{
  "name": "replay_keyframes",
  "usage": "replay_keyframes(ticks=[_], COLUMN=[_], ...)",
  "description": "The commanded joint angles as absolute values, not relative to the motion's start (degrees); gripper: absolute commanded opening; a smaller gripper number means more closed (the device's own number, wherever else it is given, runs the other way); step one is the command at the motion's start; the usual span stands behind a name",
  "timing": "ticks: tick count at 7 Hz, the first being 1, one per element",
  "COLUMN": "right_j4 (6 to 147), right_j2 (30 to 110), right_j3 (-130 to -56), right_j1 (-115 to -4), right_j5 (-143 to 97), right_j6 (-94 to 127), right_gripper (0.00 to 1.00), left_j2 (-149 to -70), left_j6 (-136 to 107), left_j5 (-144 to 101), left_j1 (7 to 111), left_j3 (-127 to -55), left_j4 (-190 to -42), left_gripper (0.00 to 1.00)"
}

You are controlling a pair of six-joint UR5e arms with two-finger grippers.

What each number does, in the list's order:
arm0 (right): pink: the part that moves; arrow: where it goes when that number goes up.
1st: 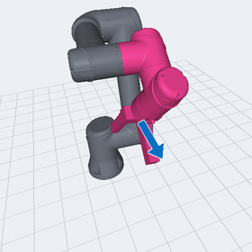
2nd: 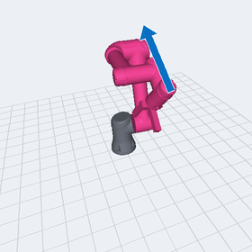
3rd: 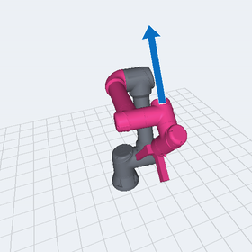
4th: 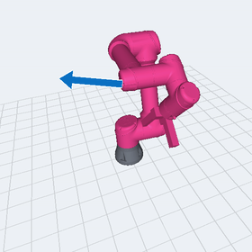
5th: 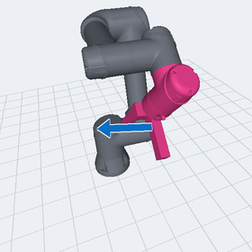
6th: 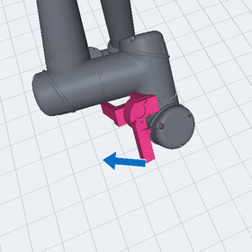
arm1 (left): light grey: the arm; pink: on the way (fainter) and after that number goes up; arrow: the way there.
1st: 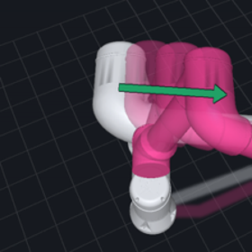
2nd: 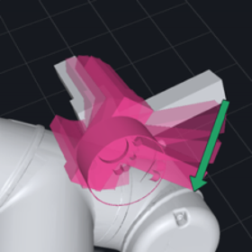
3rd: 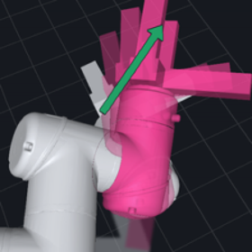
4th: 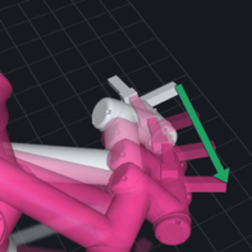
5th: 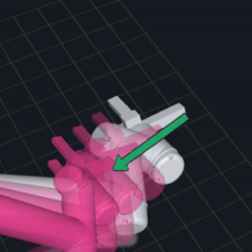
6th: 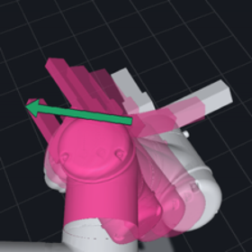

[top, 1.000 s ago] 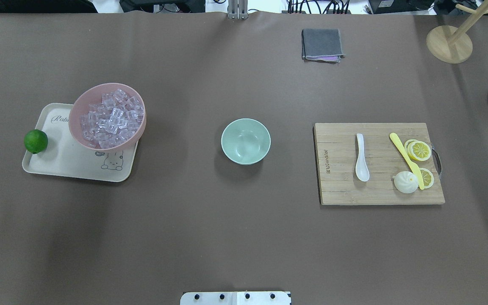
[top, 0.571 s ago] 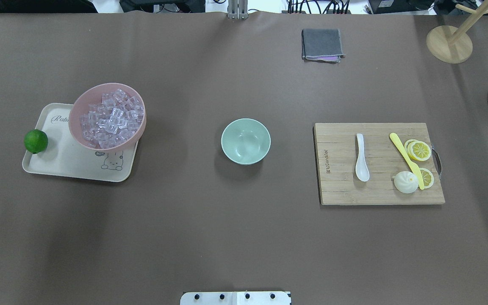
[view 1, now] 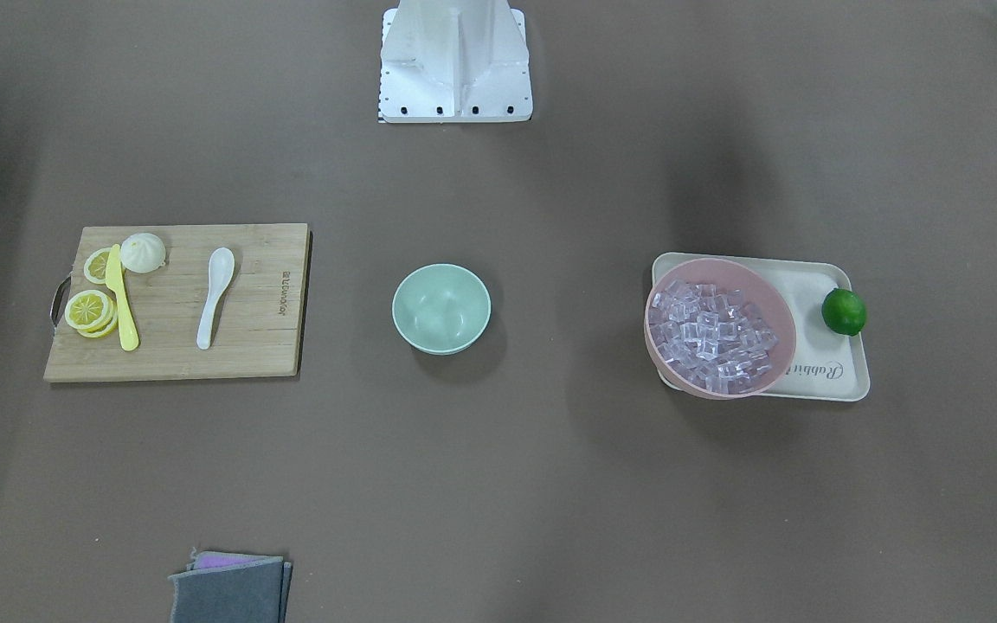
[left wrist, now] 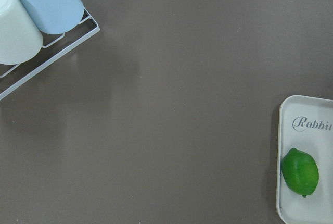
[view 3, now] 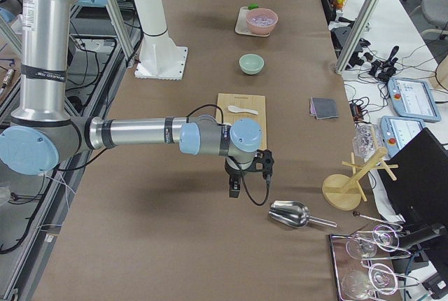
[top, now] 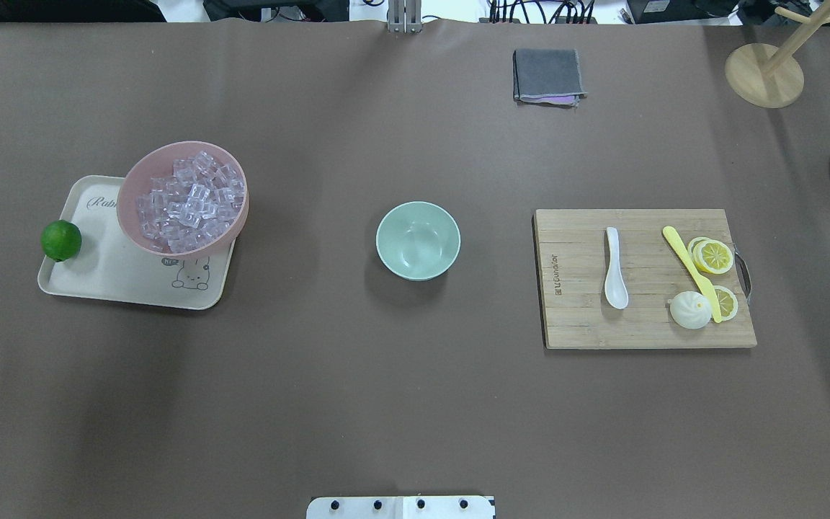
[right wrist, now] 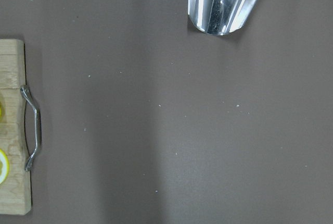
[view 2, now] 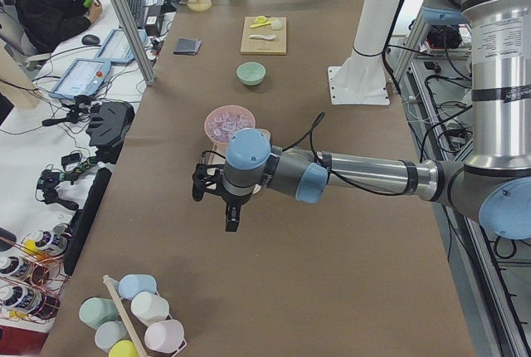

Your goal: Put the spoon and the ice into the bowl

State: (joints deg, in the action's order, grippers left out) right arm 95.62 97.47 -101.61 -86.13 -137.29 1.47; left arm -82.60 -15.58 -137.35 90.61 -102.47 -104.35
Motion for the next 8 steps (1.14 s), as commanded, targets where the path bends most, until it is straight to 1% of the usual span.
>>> replay_keyframes(ticks=[1, 4, 6, 7, 8], right_j4=[95.62, 95.62, 95.54, 95.54, 95.54], right_j2=[97.47, 97.38, 97.3, 97.29, 97.29], right_j3=[-101.52, -101.6, -101.87, -101.78, -101.86], right_j1=[-86.13, -86.13, -86.13, -86.05, -86.04], right_j5=[-137.29, -137.29, -137.29, -137.2, -137.28], right_j6=[1.49, 1.5, 1.49, 1.49, 1.49], right_gripper=[1.0, 1.0, 1.0, 1.0, 1.0], left_j2=[-83.05, -84.54, -88.22, -89.46, -90.95], left_j6=[-15.73, -16.0, -16.0, -15.91, -15.91], left_j5=[-137.2, -137.28, -137.02, -136.67, -137.11], left_j1=[89.22, 88.07, 86.5, 83.87, 83.59], left_j3=[-102.74, -103.01, -103.97, -106.41, -107.48], left_j4=[-104.33, -104.24, -104.24, -104.33, -105.2], left_gripper=[0.98, 0.98, 0.98, 0.98, 0.98])
